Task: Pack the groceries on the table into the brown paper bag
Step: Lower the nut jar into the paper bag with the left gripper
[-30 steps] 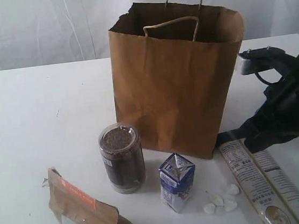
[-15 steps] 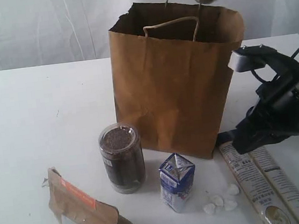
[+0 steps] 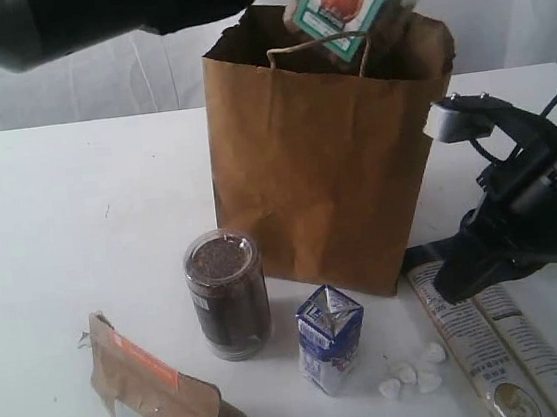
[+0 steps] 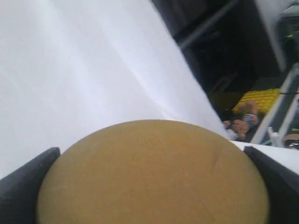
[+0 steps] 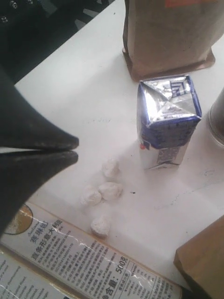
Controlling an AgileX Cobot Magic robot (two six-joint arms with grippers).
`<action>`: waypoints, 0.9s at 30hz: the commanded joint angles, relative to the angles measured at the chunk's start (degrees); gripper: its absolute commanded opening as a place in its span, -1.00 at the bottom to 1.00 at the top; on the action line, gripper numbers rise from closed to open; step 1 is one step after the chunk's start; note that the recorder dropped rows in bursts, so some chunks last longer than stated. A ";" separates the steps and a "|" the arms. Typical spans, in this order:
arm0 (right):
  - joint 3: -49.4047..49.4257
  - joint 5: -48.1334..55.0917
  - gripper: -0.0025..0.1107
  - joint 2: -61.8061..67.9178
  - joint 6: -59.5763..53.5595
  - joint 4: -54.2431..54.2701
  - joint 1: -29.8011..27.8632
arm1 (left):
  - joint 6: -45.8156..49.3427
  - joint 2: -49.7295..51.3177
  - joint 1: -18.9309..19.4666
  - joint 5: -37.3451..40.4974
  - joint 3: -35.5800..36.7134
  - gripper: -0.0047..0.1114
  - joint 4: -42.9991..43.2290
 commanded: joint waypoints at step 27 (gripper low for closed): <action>0.16 0.42 -0.96 0.09 -0.76 0.44 -0.22 | 7.32 -1.20 -1.34 -25.92 5.52 -0.34 -9.42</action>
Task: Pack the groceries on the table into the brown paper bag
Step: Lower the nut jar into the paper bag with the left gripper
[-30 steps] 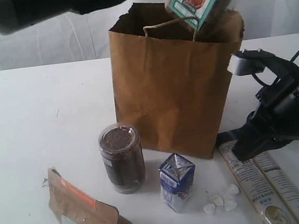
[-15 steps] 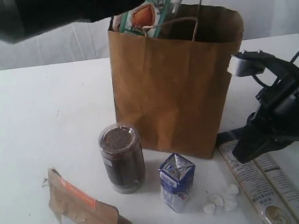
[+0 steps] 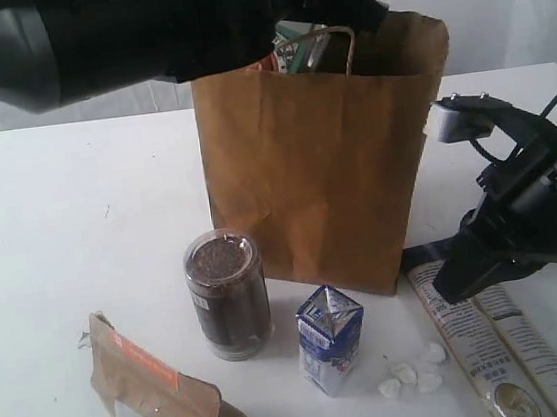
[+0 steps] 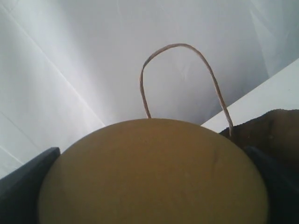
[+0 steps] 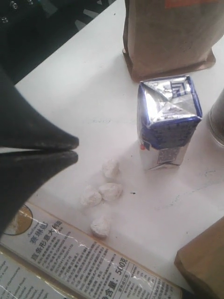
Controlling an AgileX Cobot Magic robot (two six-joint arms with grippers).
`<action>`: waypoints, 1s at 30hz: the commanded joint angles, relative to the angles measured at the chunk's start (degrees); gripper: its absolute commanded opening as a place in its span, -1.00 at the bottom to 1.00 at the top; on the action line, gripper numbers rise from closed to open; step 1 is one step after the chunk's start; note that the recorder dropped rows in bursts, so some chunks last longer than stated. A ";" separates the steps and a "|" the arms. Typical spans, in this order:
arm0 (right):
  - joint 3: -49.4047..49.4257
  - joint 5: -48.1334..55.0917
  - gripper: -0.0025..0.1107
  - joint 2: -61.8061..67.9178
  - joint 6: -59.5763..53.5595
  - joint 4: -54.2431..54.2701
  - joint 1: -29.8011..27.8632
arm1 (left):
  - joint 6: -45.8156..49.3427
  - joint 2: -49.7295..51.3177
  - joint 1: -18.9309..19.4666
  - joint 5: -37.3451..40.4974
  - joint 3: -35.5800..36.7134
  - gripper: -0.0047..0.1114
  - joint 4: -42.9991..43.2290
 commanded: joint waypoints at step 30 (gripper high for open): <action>0.16 1.37 -0.96 0.09 -0.76 0.42 -0.22 | 2.94 -1.20 -0.24 -6.92 -0.28 0.88 -1.09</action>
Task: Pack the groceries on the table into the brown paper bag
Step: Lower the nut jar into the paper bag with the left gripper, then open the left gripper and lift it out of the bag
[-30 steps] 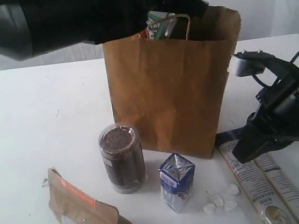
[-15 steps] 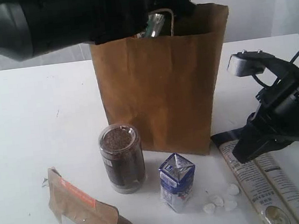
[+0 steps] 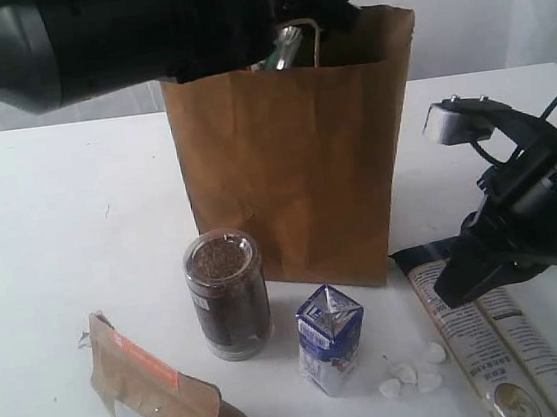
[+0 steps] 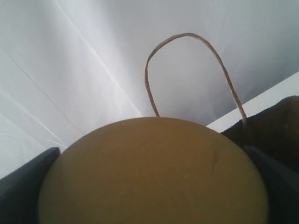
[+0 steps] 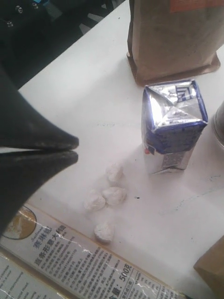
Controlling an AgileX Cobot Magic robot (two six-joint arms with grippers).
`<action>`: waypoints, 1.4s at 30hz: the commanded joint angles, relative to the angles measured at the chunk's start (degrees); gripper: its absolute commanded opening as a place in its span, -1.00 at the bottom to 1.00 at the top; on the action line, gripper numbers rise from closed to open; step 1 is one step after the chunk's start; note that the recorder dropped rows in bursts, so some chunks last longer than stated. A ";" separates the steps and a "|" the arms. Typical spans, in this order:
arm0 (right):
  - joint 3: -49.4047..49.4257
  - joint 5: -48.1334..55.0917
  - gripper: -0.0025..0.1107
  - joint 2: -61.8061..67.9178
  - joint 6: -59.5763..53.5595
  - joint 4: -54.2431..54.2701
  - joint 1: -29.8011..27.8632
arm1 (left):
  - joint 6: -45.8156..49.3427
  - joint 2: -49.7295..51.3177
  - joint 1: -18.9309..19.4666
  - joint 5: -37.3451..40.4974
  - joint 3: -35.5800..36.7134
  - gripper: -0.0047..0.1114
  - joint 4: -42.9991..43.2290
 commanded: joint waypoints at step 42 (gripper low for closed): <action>0.16 0.82 -0.96 0.09 -0.66 0.34 -0.22 | 3.21 -1.84 -7.65 -16.58 -0.40 0.90 -1.09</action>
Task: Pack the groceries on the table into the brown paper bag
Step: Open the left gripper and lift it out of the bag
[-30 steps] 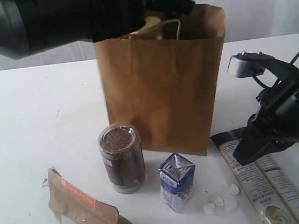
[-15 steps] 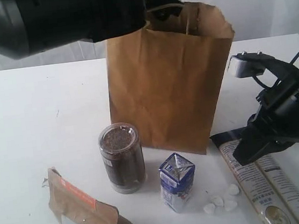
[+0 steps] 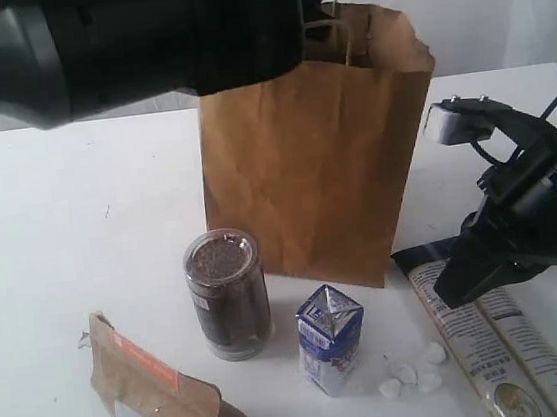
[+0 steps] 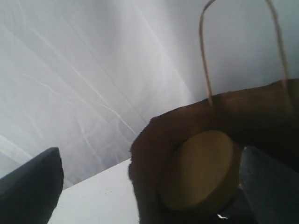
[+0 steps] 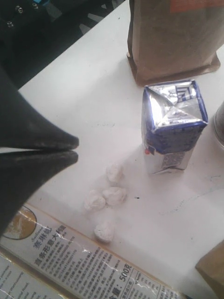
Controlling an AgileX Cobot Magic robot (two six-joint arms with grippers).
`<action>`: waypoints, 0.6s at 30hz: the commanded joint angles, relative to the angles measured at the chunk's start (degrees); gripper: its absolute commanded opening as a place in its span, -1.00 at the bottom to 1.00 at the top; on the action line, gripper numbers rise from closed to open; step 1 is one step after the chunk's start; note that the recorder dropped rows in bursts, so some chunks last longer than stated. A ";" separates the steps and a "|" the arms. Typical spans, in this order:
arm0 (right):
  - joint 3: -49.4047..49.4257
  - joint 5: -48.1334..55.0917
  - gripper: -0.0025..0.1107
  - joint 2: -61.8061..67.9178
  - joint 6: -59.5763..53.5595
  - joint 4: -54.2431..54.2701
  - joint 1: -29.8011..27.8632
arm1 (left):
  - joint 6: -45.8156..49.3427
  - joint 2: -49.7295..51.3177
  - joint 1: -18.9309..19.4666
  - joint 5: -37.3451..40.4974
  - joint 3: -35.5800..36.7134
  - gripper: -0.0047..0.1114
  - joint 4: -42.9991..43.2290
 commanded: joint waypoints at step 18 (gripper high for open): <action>0.16 -3.44 -0.96 -6.41 -1.88 0.34 12.44 | 6.00 -23.62 -11.67 7.00 1.47 0.90 -1.09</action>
